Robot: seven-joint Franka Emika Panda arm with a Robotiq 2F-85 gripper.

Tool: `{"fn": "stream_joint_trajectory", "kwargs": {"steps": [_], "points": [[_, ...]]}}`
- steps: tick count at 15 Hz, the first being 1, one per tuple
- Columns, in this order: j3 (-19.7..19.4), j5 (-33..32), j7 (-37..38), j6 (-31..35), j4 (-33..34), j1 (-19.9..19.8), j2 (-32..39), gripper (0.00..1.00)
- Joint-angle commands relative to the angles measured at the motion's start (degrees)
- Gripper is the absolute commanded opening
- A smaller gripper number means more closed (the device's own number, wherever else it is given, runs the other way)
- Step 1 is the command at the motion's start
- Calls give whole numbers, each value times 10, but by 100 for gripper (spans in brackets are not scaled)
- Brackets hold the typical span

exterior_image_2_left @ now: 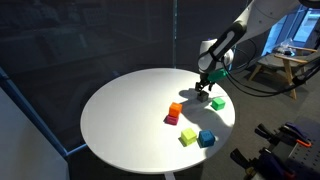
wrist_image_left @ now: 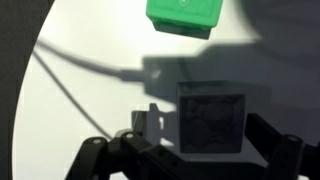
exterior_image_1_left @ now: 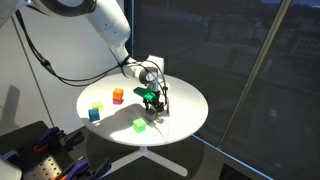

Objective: Put the grey block on the stack of blocks

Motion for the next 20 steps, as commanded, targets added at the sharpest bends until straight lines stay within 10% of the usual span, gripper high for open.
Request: {"fn": "stream_joint_trajectory", "kwargs": {"steps": [1,8,20], "points": [[-5,-8,16,-2,27,6,20,75],[-5,-10,14,-25,41,9,32,31],[-6,-22,12,-106,32,23,-23,23]]}}
